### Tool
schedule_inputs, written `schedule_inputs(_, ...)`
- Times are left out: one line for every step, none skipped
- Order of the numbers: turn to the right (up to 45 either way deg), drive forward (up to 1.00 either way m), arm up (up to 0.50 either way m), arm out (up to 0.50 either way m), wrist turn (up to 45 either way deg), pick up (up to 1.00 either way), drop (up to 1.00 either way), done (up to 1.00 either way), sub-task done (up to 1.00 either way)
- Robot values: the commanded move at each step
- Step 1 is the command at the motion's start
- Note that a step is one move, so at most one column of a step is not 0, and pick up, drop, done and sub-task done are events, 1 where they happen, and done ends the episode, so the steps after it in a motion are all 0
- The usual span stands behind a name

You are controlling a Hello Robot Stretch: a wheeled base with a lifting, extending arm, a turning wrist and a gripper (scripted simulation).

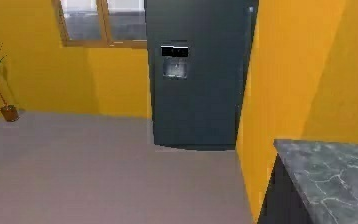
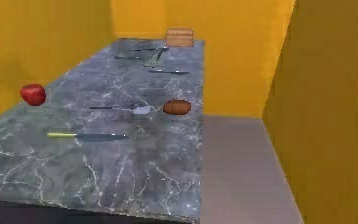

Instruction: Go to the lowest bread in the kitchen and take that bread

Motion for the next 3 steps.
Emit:
schedule_inputs(-45.0, 0.00, 0.00, 0.00, 0.0, 0.00, 0.00, 0.00, 0.00)
schedule_inputs(-33.0, 0.00, 0.00, 0.00, 0.0, 0.00, 0.00, 0.00, 0.00)
schedule_inputs(0.0, 0.15, 0.00, 0.00, 0.0, 0.00, 0.00, 0.00, 0.00)
